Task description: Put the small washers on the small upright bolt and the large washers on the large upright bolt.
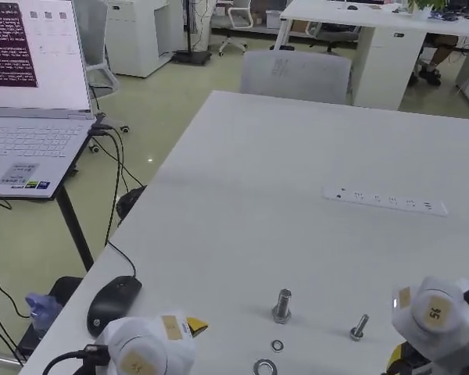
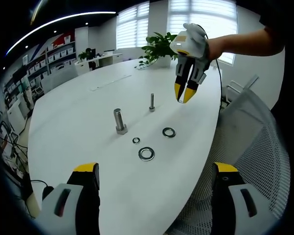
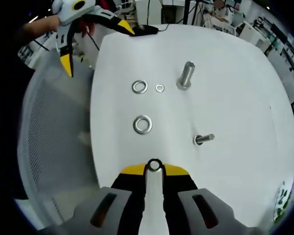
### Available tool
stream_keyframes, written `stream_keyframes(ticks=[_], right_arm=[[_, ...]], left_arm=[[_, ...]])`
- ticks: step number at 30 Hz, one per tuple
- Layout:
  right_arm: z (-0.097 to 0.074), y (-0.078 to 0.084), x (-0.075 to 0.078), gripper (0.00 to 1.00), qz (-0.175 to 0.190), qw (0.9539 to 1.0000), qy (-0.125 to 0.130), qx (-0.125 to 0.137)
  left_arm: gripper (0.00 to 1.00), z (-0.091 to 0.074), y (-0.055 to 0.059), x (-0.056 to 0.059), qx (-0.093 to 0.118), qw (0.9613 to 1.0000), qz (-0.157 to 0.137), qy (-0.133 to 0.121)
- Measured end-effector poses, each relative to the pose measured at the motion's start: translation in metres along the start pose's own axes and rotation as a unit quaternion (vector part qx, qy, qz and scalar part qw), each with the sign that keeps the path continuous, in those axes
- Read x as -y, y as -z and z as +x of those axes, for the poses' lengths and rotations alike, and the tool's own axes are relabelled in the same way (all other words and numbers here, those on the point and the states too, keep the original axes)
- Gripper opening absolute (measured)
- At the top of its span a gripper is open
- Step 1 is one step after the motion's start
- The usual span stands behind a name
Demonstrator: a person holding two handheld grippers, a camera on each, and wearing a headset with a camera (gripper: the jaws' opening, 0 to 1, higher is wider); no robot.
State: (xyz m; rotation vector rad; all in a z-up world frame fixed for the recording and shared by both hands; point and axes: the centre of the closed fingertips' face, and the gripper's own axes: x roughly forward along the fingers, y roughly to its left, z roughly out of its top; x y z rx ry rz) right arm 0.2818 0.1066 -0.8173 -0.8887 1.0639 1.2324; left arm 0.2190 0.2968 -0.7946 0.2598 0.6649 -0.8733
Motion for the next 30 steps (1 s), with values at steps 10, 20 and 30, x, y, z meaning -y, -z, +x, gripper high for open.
stream_keyframes(ticks=[10, 20, 30], right_arm=[[-0.008, -0.014, 0.027, 0.12, 0.003, 0.9999, 0.014, 0.008], [-0.015, -0.025, 0.055, 0.12, 0.008, 0.9994, 0.031, 0.012], [-0.009, -0.034, 0.068, 0.12, 0.005, 0.9991, 0.041, 0.011]], left_arm=[[0.96, -0.001, -0.002, -0.008, 0.009, 0.9999, -0.002, -0.009], [0.96, 0.002, 0.000, -0.013, 0.012, 0.9998, -0.003, -0.015], [0.96, 0.003, 0.000, -0.016, 0.018, 0.9997, -0.005, -0.018]])
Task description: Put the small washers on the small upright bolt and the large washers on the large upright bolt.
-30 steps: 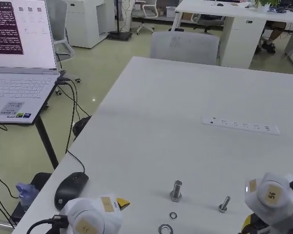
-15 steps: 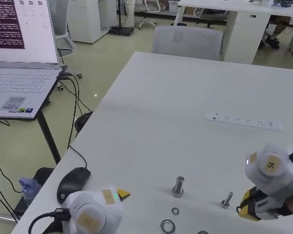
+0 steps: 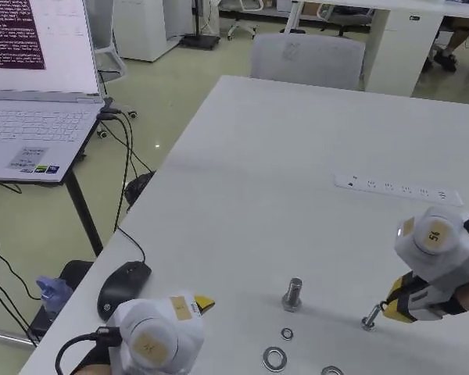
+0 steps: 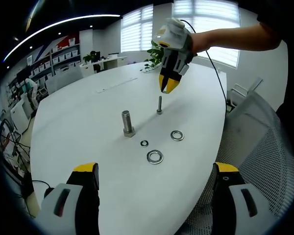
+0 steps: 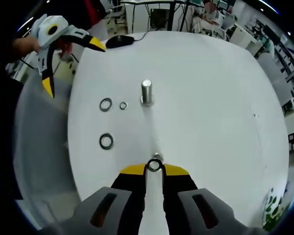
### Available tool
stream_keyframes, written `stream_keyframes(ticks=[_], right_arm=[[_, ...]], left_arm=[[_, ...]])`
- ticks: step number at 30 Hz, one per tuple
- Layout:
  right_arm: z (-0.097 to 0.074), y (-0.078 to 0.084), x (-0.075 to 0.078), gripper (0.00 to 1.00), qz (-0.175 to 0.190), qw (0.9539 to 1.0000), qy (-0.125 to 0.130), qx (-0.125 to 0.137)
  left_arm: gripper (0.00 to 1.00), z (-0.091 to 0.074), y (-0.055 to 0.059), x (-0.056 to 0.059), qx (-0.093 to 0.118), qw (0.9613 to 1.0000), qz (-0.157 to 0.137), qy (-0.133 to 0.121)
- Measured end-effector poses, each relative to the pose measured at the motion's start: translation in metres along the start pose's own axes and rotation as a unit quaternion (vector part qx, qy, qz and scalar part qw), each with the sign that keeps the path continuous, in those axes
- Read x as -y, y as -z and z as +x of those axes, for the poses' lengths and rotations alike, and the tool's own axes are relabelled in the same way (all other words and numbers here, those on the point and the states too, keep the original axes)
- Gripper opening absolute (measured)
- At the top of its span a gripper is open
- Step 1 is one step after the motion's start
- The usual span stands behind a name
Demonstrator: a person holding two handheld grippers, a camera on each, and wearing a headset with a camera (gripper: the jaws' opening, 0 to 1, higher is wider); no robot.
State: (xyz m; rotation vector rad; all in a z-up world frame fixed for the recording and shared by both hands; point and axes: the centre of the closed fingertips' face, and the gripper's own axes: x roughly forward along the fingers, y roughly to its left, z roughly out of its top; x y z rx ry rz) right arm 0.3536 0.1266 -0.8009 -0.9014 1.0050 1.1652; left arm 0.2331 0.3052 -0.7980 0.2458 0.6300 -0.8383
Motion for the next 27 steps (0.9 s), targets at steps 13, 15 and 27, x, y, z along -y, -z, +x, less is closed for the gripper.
stream_keyframes(ticks=[13, 15, 27], right_arm=[[0.013, 0.002, 0.007, 0.12, -0.003, 0.9999, -0.004, -0.015], [0.014, 0.002, 0.007, 0.12, -0.004, 0.9999, -0.005, -0.015], [0.024, 0.003, 0.005, 0.12, -0.008, 0.9996, -0.010, -0.027]], left_arm=[[0.96, 0.003, 0.002, 0.000, -0.001, 1.0000, -0.001, 0.005], [0.96, 0.003, 0.001, -0.001, -0.001, 1.0000, 0.000, 0.006], [0.95, -0.001, 0.003, -0.006, -0.002, 1.0000, -0.002, 0.005]])
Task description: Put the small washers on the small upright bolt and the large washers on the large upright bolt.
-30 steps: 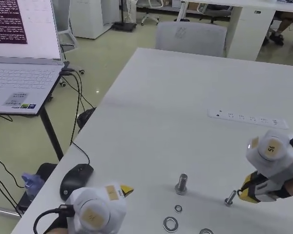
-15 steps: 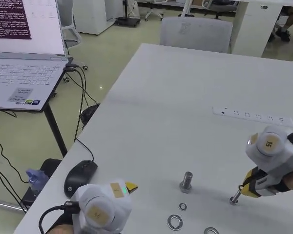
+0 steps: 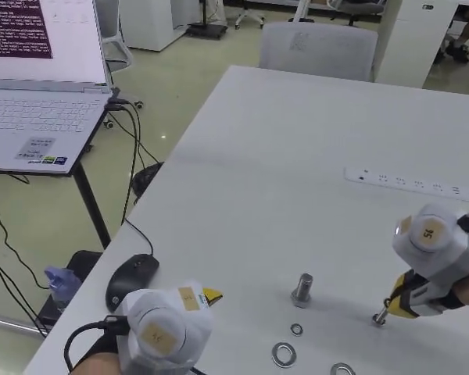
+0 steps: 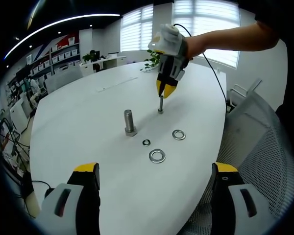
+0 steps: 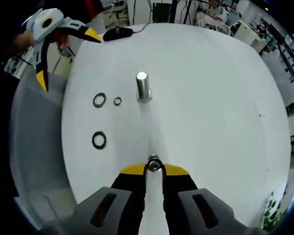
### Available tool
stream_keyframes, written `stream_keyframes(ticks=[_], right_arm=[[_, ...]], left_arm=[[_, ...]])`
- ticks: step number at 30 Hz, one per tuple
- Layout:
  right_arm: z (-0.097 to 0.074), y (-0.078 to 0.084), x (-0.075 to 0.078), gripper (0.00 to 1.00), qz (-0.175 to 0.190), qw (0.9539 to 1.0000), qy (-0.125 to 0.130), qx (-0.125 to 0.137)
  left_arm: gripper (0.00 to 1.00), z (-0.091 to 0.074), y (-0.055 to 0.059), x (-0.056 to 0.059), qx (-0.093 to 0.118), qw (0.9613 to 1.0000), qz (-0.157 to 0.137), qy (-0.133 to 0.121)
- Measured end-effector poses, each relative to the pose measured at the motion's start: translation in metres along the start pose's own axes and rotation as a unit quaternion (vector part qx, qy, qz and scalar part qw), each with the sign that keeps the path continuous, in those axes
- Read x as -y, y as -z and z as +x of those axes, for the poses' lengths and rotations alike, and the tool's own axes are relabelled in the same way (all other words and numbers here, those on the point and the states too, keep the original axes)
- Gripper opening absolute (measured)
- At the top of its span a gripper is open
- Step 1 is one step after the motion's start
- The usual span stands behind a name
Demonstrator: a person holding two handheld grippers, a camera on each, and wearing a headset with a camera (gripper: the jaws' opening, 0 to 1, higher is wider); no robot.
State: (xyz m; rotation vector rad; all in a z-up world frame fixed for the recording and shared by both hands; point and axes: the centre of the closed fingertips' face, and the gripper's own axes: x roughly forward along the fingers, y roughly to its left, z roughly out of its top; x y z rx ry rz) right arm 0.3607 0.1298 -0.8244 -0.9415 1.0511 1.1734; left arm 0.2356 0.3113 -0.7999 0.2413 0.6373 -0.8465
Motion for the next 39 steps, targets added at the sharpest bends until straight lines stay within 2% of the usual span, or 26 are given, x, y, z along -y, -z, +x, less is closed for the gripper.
stream_keyframes(ticks=[17, 39], right_arm=[[0.024, 0.005, -0.004, 0.12, -0.012, 0.9997, -0.009, -0.018], [0.043, 0.011, -0.007, 0.13, -0.015, 0.9993, -0.016, -0.029]], left_arm=[[0.94, -0.003, 0.005, 0.003, 0.000, 1.0000, -0.004, 0.005], [0.92, -0.008, 0.015, 0.005, -0.013, 0.9998, -0.012, 0.008]])
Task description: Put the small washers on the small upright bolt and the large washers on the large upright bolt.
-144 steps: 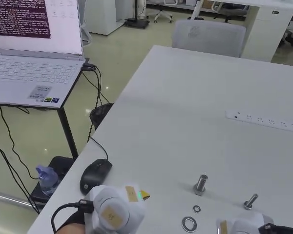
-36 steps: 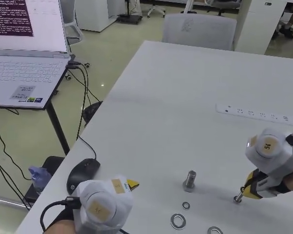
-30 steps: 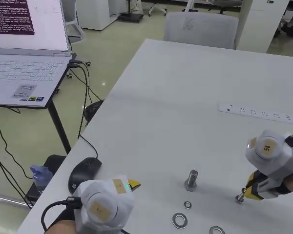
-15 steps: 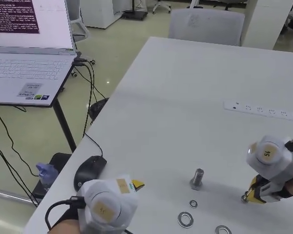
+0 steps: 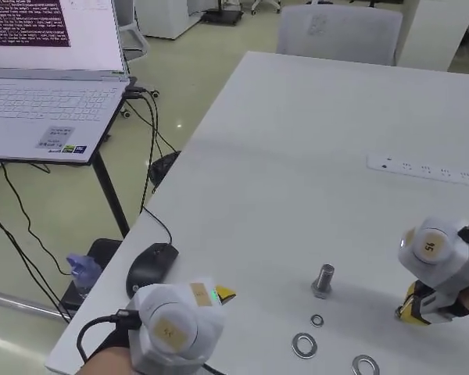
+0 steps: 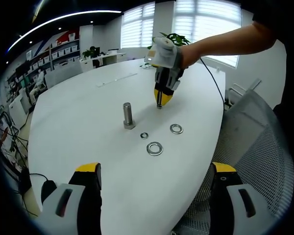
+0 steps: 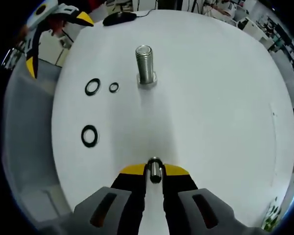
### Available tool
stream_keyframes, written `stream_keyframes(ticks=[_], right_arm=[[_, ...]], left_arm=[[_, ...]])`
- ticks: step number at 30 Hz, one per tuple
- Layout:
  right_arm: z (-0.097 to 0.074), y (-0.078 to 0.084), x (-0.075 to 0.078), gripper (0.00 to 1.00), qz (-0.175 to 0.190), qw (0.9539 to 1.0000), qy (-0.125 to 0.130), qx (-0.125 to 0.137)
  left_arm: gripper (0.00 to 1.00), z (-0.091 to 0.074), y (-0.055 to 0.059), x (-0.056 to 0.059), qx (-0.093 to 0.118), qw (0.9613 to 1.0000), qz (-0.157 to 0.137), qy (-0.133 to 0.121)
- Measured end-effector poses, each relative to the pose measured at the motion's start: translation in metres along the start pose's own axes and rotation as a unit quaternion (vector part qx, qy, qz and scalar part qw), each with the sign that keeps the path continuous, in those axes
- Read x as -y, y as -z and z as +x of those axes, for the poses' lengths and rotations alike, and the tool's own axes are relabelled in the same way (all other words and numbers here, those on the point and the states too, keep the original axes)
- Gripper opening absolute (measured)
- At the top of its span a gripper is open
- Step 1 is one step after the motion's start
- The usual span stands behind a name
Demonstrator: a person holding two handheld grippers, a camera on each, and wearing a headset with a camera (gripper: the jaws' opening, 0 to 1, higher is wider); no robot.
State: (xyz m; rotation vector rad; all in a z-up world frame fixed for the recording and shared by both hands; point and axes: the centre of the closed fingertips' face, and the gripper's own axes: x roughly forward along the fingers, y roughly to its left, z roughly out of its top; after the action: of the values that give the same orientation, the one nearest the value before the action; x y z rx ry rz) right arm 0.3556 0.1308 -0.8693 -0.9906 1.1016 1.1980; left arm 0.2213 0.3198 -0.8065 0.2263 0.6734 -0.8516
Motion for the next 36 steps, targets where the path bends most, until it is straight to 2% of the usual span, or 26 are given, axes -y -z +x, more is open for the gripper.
stream_keyframes(ticks=[24, 36], right_arm=[[-0.0011, -0.0008, -0.0010, 0.14, -0.003, 1.0000, -0.001, -0.003], [-0.0036, -0.0036, -0.0028, 0.19, -0.003, 1.0000, -0.005, 0.003]], left_arm=[[0.90, 0.0004, 0.0004, 0.0021, -0.005, 1.0000, 0.001, 0.003], [0.90, -0.0010, 0.0004, 0.0018, -0.004, 1.0000, 0.001, 0.000]])
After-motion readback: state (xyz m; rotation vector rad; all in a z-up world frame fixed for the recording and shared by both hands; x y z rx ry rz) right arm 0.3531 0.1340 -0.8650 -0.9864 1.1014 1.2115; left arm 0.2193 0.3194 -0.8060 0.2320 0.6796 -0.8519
